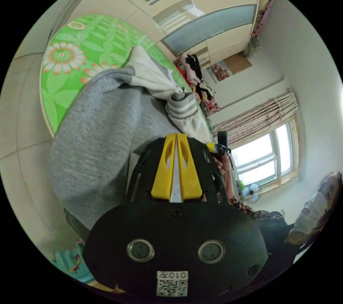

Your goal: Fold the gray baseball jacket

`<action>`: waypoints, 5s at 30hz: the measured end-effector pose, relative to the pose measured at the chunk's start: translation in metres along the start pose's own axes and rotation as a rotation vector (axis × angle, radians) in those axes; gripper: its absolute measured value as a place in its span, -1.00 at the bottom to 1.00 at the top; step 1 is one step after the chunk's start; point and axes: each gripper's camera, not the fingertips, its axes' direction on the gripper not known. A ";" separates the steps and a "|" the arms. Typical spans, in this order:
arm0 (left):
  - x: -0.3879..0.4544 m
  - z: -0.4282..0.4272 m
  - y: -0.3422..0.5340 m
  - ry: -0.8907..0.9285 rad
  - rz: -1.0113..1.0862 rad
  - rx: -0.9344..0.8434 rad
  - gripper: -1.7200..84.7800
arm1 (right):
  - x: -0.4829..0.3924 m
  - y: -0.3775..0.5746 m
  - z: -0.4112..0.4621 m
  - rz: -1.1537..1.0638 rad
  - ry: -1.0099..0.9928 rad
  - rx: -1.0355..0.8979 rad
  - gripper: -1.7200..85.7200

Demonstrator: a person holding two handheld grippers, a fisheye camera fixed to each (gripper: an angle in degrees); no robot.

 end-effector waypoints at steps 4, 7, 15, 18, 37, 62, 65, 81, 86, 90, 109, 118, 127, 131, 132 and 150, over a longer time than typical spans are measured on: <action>0.027 0.019 0.012 -0.111 0.051 -0.015 -0.97 | -0.006 -0.033 0.012 -0.024 0.228 -0.070 -0.90; 0.033 0.026 0.014 -0.083 0.061 -0.028 -0.96 | -0.004 -0.051 0.017 -0.002 0.175 -0.074 -0.90; -0.003 0.005 0.031 0.185 0.001 0.143 -0.96 | -0.124 -0.059 0.089 -0.231 0.403 -0.144 -0.69; 0.005 0.006 0.033 0.124 0.029 0.127 -0.96 | -0.149 -0.089 0.119 -0.246 0.591 -0.149 -0.63; 0.010 0.015 0.037 0.123 0.063 0.117 -0.96 | -0.246 -0.054 0.097 -0.360 0.846 0.075 -0.83; 0.037 0.064 0.049 0.008 -0.067 0.185 -0.96 | -0.226 0.359 -0.321 0.374 0.783 1.240 -0.84; 0.044 0.073 0.052 0.005 -0.056 0.185 -0.96 | -0.230 0.366 -0.363 0.453 0.898 1.200 -0.84; 0.301 0.225 0.038 -0.178 0.655 -0.066 -0.87 | -0.187 0.336 -0.323 0.162 0.496 0.905 -0.86; 0.386 0.388 0.030 -0.398 0.912 -0.259 -0.74 | -0.166 0.210 -0.261 0.176 0.412 0.581 -0.73; 0.410 0.447 0.018 -0.537 0.956 -0.212 -0.70 | -0.139 0.150 -0.238 0.243 0.378 0.415 -0.67; 0.392 0.317 -0.169 -0.501 0.656 0.055 -0.81 | -0.098 0.146 -0.236 0.306 0.357 0.521 -0.84; 0.186 -0.090 -0.220 -0.686 0.181 0.488 -0.85 | -0.082 0.125 -0.237 0.393 0.373 0.502 -0.89; -0.008 -0.219 -0.230 -0.641 -0.116 0.443 -0.86 | -0.073 0.107 -0.236 0.404 0.360 0.507 -0.91; -0.042 -0.260 -0.244 -0.605 -0.174 0.475 -0.87 | -0.071 0.099 -0.233 0.407 0.358 0.512 -0.91; -0.048 -0.278 -0.250 -0.561 -0.182 0.503 -0.87 | -0.070 0.097 -0.233 0.408 0.355 0.513 -0.91; -0.254 -0.383 -0.246 0.083 -0.540 0.583 -0.84 | -0.086 0.041 -0.199 0.318 0.321 0.469 -0.69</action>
